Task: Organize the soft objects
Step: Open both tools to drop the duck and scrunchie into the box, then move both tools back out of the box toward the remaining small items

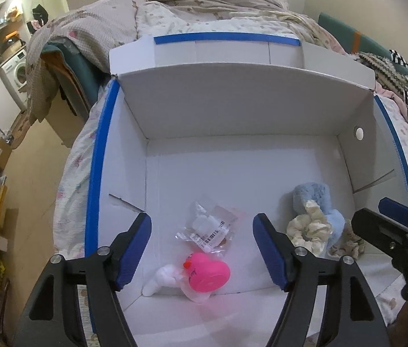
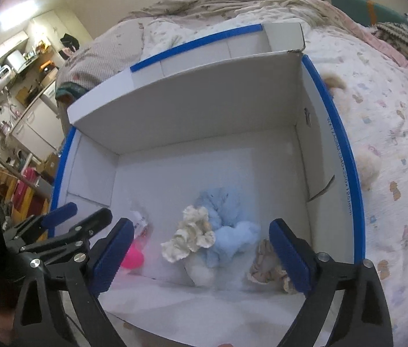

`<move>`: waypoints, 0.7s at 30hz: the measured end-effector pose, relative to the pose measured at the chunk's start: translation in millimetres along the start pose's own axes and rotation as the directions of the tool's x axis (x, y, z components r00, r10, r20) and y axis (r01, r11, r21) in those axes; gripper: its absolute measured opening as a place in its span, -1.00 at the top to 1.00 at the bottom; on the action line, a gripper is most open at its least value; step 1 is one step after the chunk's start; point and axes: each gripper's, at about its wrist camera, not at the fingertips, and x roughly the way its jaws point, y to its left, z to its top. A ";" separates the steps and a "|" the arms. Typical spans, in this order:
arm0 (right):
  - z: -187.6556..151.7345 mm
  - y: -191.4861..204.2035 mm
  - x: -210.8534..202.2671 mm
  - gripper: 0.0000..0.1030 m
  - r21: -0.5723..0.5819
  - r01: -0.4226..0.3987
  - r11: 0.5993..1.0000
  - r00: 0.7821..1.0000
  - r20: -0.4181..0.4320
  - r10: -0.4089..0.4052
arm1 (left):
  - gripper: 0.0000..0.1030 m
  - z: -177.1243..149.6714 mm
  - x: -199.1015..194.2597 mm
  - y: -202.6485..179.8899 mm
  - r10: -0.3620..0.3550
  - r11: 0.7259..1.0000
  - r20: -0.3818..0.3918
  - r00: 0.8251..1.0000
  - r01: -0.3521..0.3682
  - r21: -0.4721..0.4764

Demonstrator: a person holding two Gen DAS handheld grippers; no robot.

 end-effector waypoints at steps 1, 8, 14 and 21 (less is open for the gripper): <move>-0.3 0.5 0.1 -0.95 -0.004 0.004 1.000 1.000 -0.002 -0.004 | -0.36 0.0 -0.9 0.7 0.001 1.000 0.002 1.000 -0.001 -0.001; -0.5 5.0 2.6 -0.95 -0.027 0.028 0.999 1.000 -0.005 -0.028 | -0.36 -2.2 -11.2 4.2 0.017 1.000 0.026 1.000 -0.017 -0.009; -1.2 6.5 2.6 -0.95 -0.033 0.044 0.998 0.999 0.002 -0.044 | -0.36 -4.3 -20.8 6.0 0.017 1.000 0.043 0.999 -0.016 -0.013; -4.9 6.2 -4.3 -0.95 -0.026 0.047 0.999 0.999 0.023 -0.047 | -0.36 -11.2 -34.5 17.3 0.009 0.999 0.047 0.999 -0.007 -0.048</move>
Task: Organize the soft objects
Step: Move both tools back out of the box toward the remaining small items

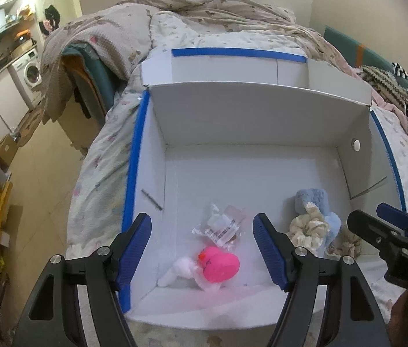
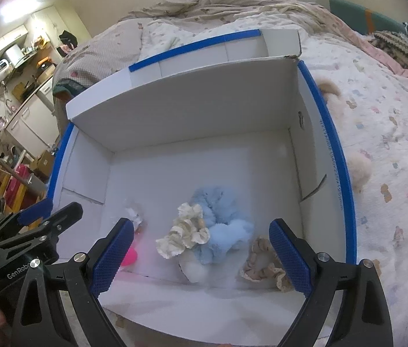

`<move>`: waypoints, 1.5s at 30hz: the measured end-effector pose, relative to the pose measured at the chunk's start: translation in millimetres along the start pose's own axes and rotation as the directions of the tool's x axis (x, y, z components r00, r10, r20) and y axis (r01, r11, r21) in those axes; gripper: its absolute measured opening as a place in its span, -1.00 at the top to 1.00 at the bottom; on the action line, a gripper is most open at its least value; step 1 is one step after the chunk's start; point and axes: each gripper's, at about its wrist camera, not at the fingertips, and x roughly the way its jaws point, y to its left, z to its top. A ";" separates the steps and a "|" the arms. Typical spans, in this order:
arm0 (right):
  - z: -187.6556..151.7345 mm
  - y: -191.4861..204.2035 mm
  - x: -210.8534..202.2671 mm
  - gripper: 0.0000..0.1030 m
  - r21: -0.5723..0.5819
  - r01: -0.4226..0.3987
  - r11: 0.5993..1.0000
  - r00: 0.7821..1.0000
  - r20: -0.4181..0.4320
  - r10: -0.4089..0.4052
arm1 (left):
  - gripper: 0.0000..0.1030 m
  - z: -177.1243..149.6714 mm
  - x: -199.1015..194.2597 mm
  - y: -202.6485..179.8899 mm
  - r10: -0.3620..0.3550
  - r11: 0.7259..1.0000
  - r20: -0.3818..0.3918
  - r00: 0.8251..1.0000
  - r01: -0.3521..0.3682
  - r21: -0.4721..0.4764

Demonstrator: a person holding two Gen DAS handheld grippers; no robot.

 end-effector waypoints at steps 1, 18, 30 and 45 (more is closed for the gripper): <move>-0.7 -0.2 -1.4 -0.95 0.002 0.001 1.000 1.000 0.004 -0.001 | -0.36 -1.8 -3.5 2.3 -0.010 1.000 0.001 1.000 0.010 -0.009; -34.8 14.5 -39.2 -0.95 -0.040 0.036 0.999 0.998 0.049 -0.034 | -0.36 -34.8 -46.6 34.5 0.032 0.998 0.024 0.999 -0.031 -0.047; -60.5 21.0 -52.5 -0.95 -0.038 0.038 0.999 0.998 0.042 -0.036 | -0.36 -73.7 -54.4 52.3 0.064 0.994 -0.013 0.998 -0.065 -0.082; -84.0 3.1 -45.9 -0.95 -0.024 0.086 0.996 0.995 -0.040 -0.087 | -0.36 -91.8 -21.3 62.3 0.075 0.987 -0.133 0.988 -0.092 -0.130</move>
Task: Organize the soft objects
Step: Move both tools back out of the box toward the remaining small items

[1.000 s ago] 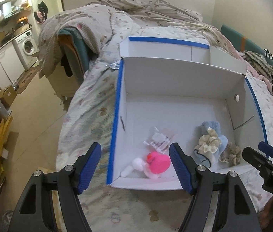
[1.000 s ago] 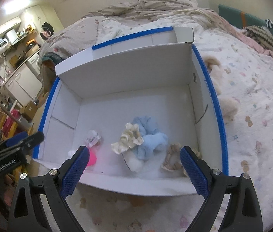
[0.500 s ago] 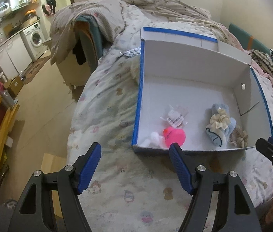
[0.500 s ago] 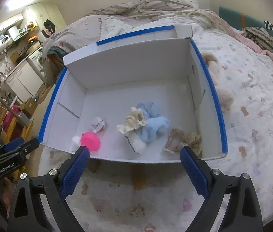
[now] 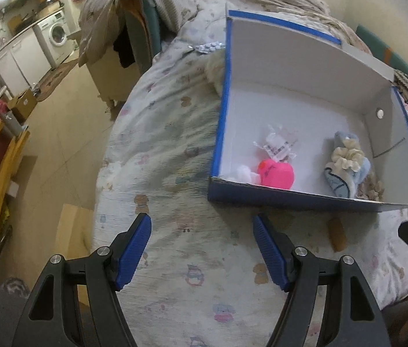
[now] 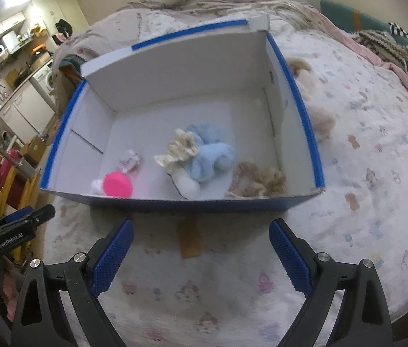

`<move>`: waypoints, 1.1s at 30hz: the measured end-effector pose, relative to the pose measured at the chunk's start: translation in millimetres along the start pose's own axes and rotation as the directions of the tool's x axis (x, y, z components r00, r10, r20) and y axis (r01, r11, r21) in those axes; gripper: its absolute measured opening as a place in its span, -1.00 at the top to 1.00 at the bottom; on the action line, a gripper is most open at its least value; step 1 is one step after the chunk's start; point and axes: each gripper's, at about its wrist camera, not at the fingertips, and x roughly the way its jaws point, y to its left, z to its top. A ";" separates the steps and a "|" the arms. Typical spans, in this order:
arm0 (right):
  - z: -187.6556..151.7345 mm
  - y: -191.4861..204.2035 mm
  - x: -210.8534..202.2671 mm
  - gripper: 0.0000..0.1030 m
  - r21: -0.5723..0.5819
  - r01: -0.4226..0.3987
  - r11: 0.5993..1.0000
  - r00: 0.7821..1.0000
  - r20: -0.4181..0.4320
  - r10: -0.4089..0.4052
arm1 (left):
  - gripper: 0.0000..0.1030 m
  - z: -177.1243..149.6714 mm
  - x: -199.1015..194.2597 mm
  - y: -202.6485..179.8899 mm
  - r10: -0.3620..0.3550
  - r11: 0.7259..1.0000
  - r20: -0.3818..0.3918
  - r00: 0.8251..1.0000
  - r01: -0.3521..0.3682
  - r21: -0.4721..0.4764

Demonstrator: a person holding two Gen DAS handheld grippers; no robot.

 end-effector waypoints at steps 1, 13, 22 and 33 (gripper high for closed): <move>-1.2 -3.2 2.8 -0.95 0.010 0.010 1.000 1.000 -0.014 -0.010 | -0.37 -0.1 2.6 1.3 0.008 1.000 -0.004 1.000 -0.008 -0.005; -9.7 -5.6 61.2 -0.95 0.069 0.028 0.997 0.979 -0.203 -0.013 | -0.37 -2.5 28.4 -1.5 0.019 1.000 -0.081 0.997 -0.020 -0.015; -16.7 18.9 98.4 -0.07 -0.019 -0.019 1.000 0.957 -0.291 0.013 | -0.36 -9.3 56.1 -35.8 -0.004 0.994 -0.129 0.992 0.019 0.110; -21.9 17.3 111.3 0.26 -0.008 -0.055 0.998 0.946 -0.322 0.049 | -0.34 -2.9 93.3 -59.7 -0.123 0.981 -0.193 0.973 0.149 0.125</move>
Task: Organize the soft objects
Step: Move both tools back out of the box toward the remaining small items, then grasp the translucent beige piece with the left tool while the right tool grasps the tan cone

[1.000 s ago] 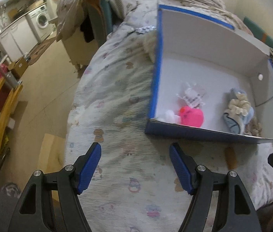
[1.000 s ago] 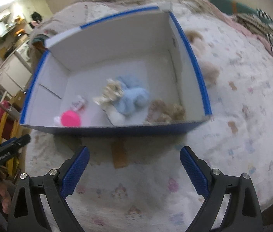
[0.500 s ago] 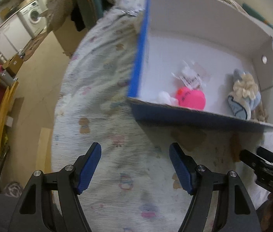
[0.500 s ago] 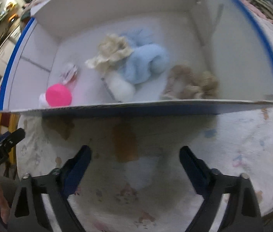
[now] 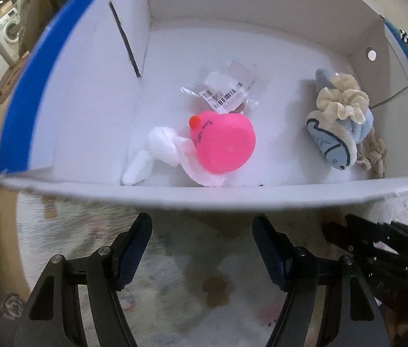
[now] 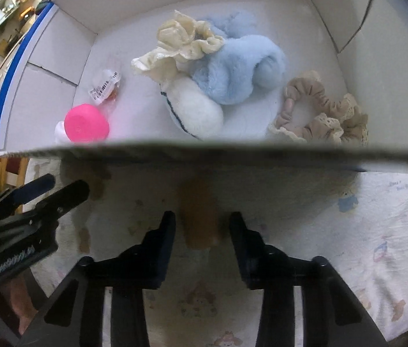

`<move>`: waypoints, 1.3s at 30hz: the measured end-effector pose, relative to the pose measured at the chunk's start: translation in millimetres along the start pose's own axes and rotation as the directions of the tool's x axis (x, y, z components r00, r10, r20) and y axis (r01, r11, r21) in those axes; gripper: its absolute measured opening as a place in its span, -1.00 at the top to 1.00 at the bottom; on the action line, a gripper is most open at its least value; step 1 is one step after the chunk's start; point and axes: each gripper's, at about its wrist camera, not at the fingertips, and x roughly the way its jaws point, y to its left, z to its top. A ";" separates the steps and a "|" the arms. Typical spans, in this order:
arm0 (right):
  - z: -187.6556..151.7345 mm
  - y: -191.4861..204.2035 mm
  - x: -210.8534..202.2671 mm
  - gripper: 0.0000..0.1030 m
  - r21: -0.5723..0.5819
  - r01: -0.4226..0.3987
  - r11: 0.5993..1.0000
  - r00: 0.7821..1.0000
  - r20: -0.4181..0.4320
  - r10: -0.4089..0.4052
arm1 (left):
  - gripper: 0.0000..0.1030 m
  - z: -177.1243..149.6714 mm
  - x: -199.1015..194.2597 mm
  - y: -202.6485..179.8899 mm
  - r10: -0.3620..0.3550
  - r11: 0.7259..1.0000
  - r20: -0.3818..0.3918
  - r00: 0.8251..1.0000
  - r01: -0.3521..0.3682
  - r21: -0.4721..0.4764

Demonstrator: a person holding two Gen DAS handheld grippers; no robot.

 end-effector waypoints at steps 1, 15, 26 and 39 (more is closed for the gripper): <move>-1.2 -1.3 1.0 0.27 -0.002 0.000 1.000 1.000 -0.003 0.000 | -0.34 1.7 3.2 0.4 -0.011 1.000 -0.006 1.000 0.011 0.000; -0.9 -8.6 -4.5 0.85 -0.045 -0.052 0.998 0.999 0.006 0.052 | 0.75 10.7 14.4 5.9 -0.084 0.996 -0.035 0.996 0.083 -0.029; 2.2 10.5 -27.8 0.86 -0.053 -0.095 0.994 0.994 0.052 0.098 | 0.89 0.5 -13.2 20.2 -0.105 0.994 0.018 0.994 0.106 -0.029; -4.0 20.6 -50.8 0.86 -0.076 -0.088 0.993 0.991 0.095 0.095 | 0.89 -36.1 -60.2 34.6 -0.159 0.987 0.072 0.985 0.158 0.023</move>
